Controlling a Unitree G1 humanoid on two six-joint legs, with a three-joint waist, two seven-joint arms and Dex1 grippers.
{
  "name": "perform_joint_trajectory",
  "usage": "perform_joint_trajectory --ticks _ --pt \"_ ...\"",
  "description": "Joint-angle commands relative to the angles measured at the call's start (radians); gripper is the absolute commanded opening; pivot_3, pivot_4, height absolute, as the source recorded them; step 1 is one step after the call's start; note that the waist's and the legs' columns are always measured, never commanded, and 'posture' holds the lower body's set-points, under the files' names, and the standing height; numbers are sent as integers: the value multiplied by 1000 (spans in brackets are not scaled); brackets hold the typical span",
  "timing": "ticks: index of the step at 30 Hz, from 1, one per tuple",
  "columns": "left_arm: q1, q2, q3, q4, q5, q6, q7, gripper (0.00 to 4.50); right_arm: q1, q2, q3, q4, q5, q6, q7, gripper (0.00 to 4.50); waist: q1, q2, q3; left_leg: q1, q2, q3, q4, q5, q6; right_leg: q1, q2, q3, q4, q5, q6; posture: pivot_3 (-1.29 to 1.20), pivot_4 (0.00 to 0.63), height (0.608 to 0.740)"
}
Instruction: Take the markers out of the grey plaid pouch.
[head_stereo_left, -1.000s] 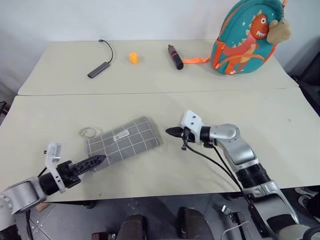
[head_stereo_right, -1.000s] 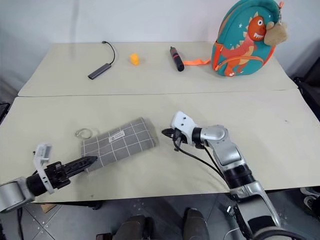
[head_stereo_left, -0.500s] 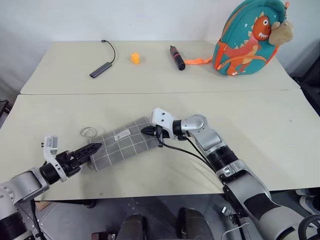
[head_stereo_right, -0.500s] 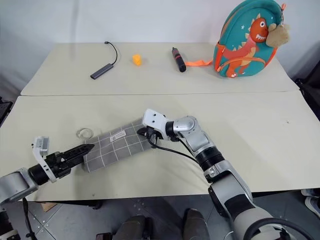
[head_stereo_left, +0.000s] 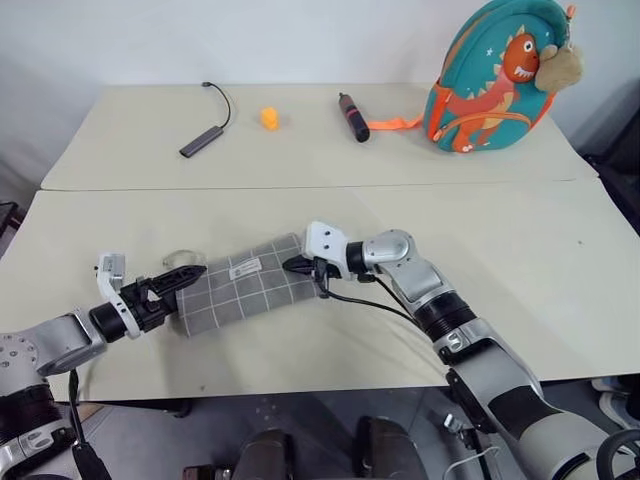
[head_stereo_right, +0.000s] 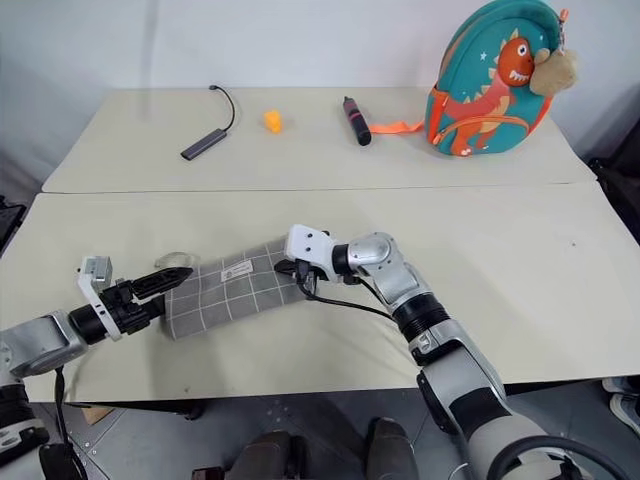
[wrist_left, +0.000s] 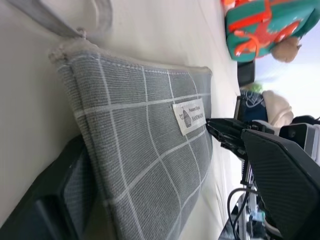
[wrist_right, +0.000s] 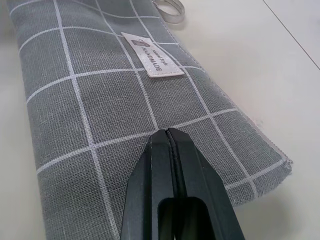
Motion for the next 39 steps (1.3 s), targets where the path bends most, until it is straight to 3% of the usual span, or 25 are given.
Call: perform_joint_trajectory --ticks 1,9,17,30,36,39 --pt "-2 35 -29 33 27 32 -62 3694 36 -22 31 11 -35 -3 35 0 -1 0 0 0 0 0 0 0 0 0 0 0 0 0 0 0 150 740" --pt "-10 118 -57 96 77 69 -168 3694 40 -27 29 10 -36 -11 41 0 -17 0 0 0 0 0 -1 0 0 -1 0 0 0 0 0 0 150 740" --pt "-42 103 -47 133 128 56 -209 3694 41 -24 29 3 -35 -10 41 0 -17 0 0 0 1 0 -1 0 0 -1 0 0 0 0 0 0 150 740" --pt "-21 6 -19 43 129 76 -199 37 68 -28 13 -62 14 -20 93 0 -16 0 0 0 2 0 -1 0 0 -1 0 0 0 0 0 0 150 740" --pt "-1 -50 16 -87 94 37 -221 37 147 -65 -105 -255 212 35 193 0 -12 -1 0 -1 2 0 -2 0 0 -1 -1 0 0 0 0 0 150 740" --pt "34 -65 -20 -246 142 -170 -334 0 192 -153 -209 -373 346 170 240 573 -12 -1 1 -5 4 0 0 0 0 -4 -1 0 -1 0 0 0 150 740"
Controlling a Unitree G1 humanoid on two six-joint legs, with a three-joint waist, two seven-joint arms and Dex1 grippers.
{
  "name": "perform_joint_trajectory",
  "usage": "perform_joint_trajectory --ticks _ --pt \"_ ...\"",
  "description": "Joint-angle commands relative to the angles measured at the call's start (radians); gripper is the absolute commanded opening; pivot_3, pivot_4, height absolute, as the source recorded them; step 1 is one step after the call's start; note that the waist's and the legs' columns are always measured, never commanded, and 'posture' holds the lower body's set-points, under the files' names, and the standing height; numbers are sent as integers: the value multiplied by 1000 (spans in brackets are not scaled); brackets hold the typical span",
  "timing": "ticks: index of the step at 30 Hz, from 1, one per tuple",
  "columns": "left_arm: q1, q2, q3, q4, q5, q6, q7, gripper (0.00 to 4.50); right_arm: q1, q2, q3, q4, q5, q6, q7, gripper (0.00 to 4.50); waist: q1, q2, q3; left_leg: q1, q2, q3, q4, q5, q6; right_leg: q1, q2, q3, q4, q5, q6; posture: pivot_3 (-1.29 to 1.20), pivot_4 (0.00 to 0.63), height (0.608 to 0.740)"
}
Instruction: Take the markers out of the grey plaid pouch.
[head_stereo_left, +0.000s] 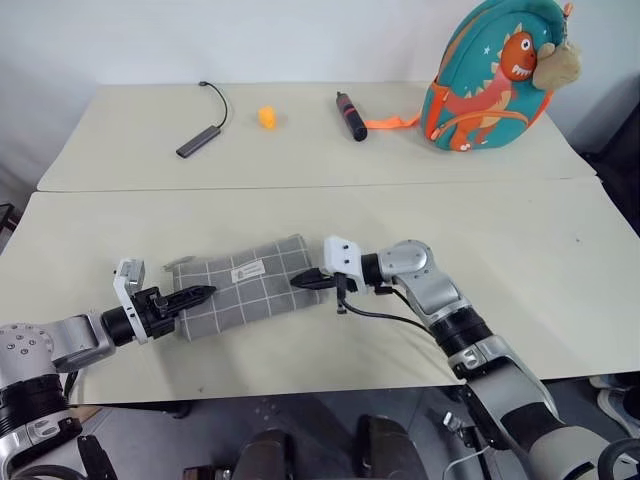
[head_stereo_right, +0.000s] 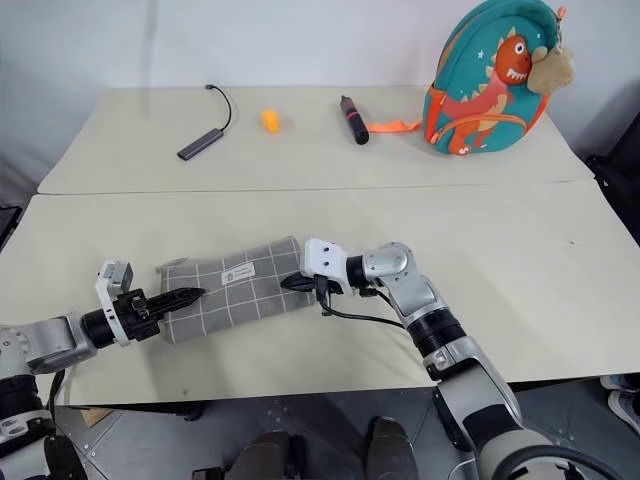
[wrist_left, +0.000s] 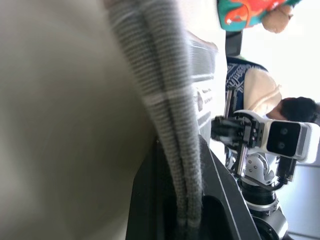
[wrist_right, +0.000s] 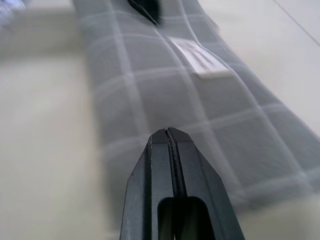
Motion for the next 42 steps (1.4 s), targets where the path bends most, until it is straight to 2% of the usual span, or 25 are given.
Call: perform_joint_trajectory --ticks 1,3,5,8,12,15,18,21,24,27,31,39,42 --pt "20 -19 -27 -200 62 -304 -147 0 36 -137 -171 -172 206 186 79 802 10 1 1 -2 0 0 1 0 0 -1 0 0 -1 0 0 0 150 740" --pt "41 -49 -81 -289 158 -547 -270 0 64 -230 -246 -211 286 305 96 1533 28 1 1 -5 0 -2 2 0 0 -1 -1 -2 -4 0 1 0 150 740" --pt "67 -55 -157 -336 240 -692 -342 0 89 -306 -280 -216 308 364 108 2150 30 1 1 -6 -1 -2 1 0 1 0 -1 -3 -8 1 1 0 150 740" --pt "41 -139 -211 -350 321 -920 -378 0 120 -392 -350 -173 319 397 105 3124 34 1 1 -5 -4 0 -1 0 1 0 1 -4 -10 1 1 0 150 740" --pt "31 -158 -467 -291 582 -1253 -524 0 104 -497 -454 -40 344 500 58 4429 45 1 1 -6 -4 11 0 0 2 0 1 -4 -11 1 2 0 150 740" --pt "-2 -223 -554 -163 700 -1499 -554 0 74 -565 -480 -16 388 619 97 4472 49 1 2 -6 -4 13 0 0 3 0 1 -4 -12 2 3 0 150 740" --pt "-26 -269 -603 -53 763 -1672 -583 0 18 -611 -486 -27 446 768 126 4472 47 1 2 -6 -3 14 0 0 4 0 1 -4 -13 2 4 0 150 740" --pt "-47 -305 -643 54 832 -1833 -575 0 -79 -649 -454 -45 527 1009 149 4472 48 1 2 -6 -2 15 0 0 4 0 1 -4 -13 3 4 0 150 740" --pt "-63 -320 -667 114 876 -1937 -561 0 -121 -618 -390 -131 596 1176 155 4472 49 1 2 -7 -2 13 1 0 5 0 0 -5 -13 3 4 0 150 740" --pt "-76 -329 -687 149 916 -2030 -539 0 -159 -565 -326 -201 633 1317 101 4472 51 1 2 -7 -1 10 1 -1 5 0 0 -6 -14 4 4 0 150 740" --pt "-74 -326 -730 151 948 -2079 -540 0 -216 -468 -242 -269 679 1483 34 4472 50 1 2 -9 -1 3 2 0 6 -1 -2 -6 -14 5 5 0 150 740" --pt "-49 -334 -783 124 957 -2078 -502 0 -221 -288 -302 -309 735 1585 -127 4472 60 1 2 -13 -6 -3 3 0 6 -1 -2 -12 -15 5 5 0 150 740" --pt "-44 -336 -788 118 958 -2068 -485 0 -208 -268 -317 -339 752 1588 -154 4472 63 1 2 -13 -6 -3 3 0 7 -1 -2 -13 -15 5 5 0 150 740"
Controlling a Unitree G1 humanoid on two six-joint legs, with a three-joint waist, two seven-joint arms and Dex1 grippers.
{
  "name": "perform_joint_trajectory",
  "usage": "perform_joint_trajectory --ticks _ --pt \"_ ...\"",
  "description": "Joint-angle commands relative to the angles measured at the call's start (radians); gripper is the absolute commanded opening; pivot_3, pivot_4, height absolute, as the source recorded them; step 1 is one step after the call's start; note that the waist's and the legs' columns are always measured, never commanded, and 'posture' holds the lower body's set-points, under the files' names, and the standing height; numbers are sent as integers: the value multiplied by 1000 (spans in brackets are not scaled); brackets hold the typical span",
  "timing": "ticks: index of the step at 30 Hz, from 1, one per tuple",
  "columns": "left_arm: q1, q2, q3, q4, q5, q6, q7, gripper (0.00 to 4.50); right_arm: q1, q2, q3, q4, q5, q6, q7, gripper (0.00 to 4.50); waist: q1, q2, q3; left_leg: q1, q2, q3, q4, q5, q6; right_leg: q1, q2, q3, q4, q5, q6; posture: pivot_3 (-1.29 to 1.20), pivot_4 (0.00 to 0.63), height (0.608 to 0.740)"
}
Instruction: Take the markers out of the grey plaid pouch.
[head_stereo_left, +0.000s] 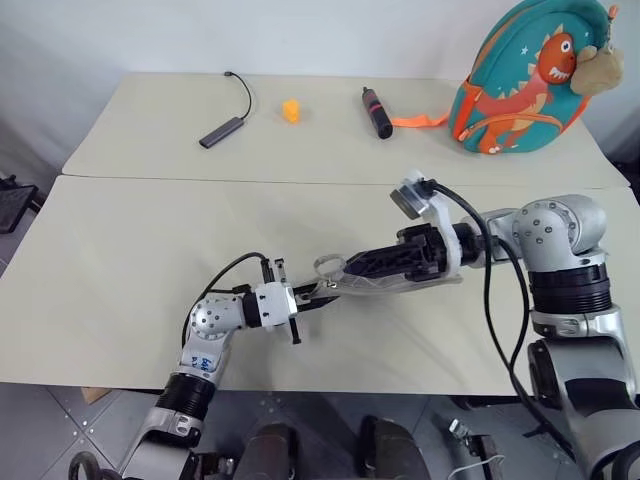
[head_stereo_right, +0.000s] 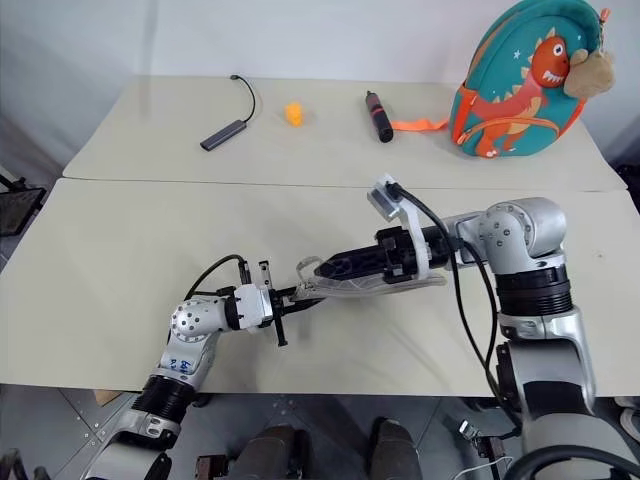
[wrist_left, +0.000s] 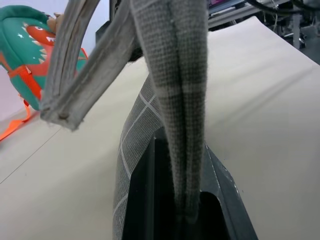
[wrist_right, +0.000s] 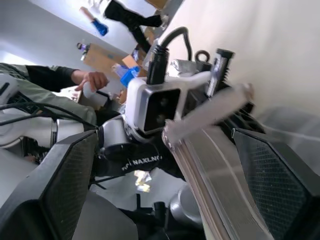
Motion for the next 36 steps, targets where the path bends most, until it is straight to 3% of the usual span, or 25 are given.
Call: perform_joint_trajectory --ticks 1,11,12,14,25,32,36 --pt "14 -1 -13 -36 -1 5 25 0 11 12 -54 -59 49 12 -32 4472 2 0 0 0 0 0 0 0 0 0 0 0 0 0 0 0 150 740" --pt "4 8 -25 -47 -8 30 39 0 28 83 -63 -49 86 9 -104 4472 -8 0 0 0 0 0 0 0 0 0 0 -1 0 0 0 0 150 740" --pt "4 9 -24 -49 -7 31 41 0 31 103 -71 -43 89 7 -121 4297 -11 0 0 0 0 0 0 0 0 0 0 -1 0 0 0 0 150 740" --pt "6 12 -24 -55 -7 36 45 0 32 138 -92 -26 90 4 -152 3908 -14 0 0 0 0 0 0 0 0 0 0 -1 0 0 0 0 150 740" --pt "11 28 -18 -81 -27 69 45 0 47 235 -185 7 102 -82 -227 150 -16 0 0 0 0 1 0 0 0 0 1 -1 0 0 0 0 150 740" --pt "27 44 -15 -151 -128 210 -11 0 22 258 -344 77 219 -69 -250 34 -16 0 0 0 0 3 0 0 0 1 1 -1 0 0 0 0 150 740" --pt "45 52 17 -258 -312 486 -21 0 -14 216 -434 126 283 -37 -276 34 -17 0 0 0 1 2 0 0 0 0 1 -1 1 0 0 0 150 740"
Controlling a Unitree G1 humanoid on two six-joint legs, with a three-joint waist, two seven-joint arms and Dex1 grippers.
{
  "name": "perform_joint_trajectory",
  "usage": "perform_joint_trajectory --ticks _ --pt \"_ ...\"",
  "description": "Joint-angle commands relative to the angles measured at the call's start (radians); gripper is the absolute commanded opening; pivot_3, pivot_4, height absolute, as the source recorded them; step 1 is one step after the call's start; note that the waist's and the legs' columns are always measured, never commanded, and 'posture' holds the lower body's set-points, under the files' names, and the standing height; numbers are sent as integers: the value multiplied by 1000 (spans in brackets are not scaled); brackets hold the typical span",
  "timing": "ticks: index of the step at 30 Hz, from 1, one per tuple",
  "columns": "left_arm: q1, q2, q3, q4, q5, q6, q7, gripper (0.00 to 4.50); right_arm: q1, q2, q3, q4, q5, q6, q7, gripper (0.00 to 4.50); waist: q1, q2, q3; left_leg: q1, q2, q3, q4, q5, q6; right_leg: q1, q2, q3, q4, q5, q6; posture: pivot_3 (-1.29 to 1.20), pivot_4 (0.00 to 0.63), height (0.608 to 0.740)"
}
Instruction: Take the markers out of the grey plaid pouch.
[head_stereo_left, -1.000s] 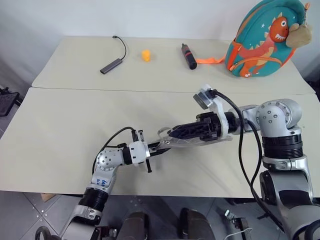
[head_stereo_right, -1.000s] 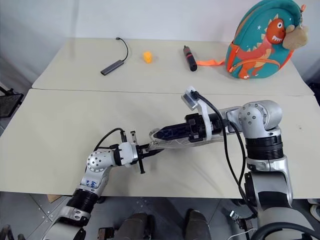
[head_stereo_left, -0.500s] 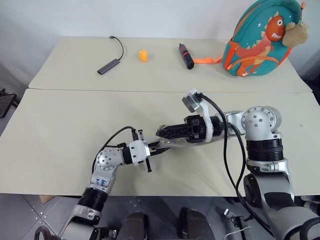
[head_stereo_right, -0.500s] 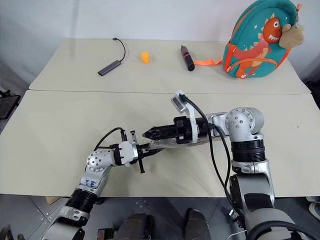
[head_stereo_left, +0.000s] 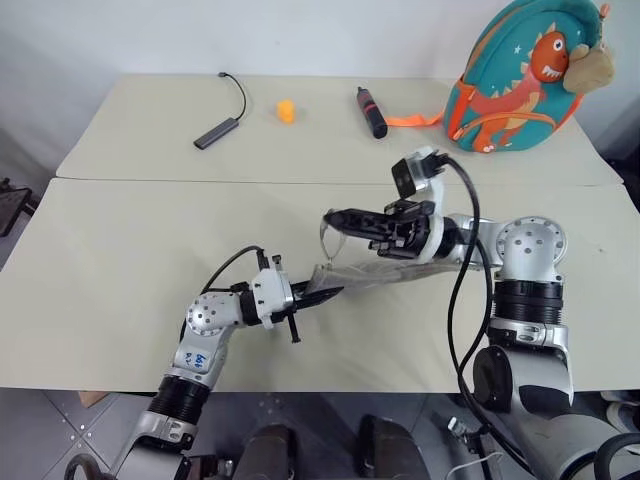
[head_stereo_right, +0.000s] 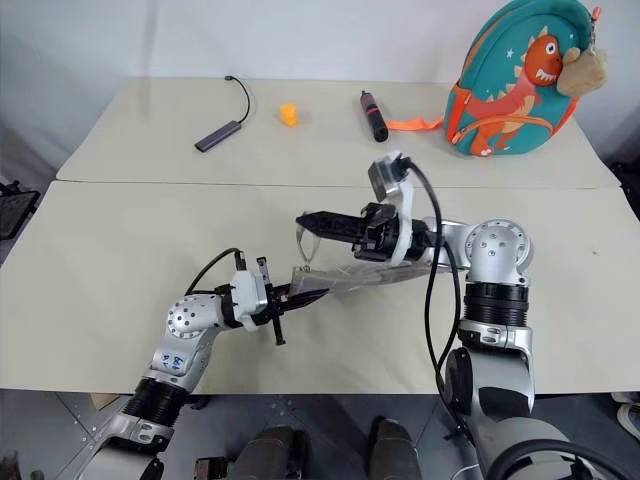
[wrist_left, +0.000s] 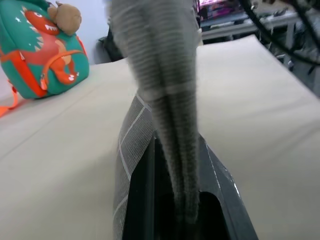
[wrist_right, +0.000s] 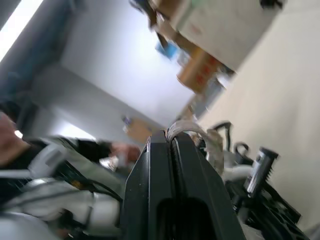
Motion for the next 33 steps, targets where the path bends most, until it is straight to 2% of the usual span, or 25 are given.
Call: perform_joint_trajectory --ticks 1,9,12,21,27,33 --pt "21 16 30 -99 -136 190 -15 0 -50 -42 -98 15 83 18 -19 34 1 0 0 0 0 0 0 0 0 0 0 0 0 0 0 0 150 740" --pt "58 53 98 -179 -284 446 -19 0 -49 -114 -224 60 135 -42 -159 34 0 0 0 0 0 2 0 0 0 0 0 0 0 0 0 0 150 740" --pt "63 53 125 -188 -304 481 -4 0 -15 -166 -259 53 135 -73 -181 34 5 0 0 0 0 4 0 0 0 0 1 0 0 0 0 0 150 740" --pt "62 49 198 -182 -340 544 15 0 95 -226 -348 17 160 -178 -252 34 4 0 0 0 0 6 0 0 0 0 1 1 0 0 0 0 150 740" --pt "72 88 214 -194 -359 611 -23 0 195 -321 -356 61 86 -284 -227 34 7 0 0 0 0 7 0 0 0 0 1 1 0 0 0 0 150 740" --pt "61 113 199 -172 -344 622 -71 0 232 -374 -277 74 14 -348 -152 34 3 0 0 1 0 8 0 0 0 0 1 2 -1 0 0 0 150 740"
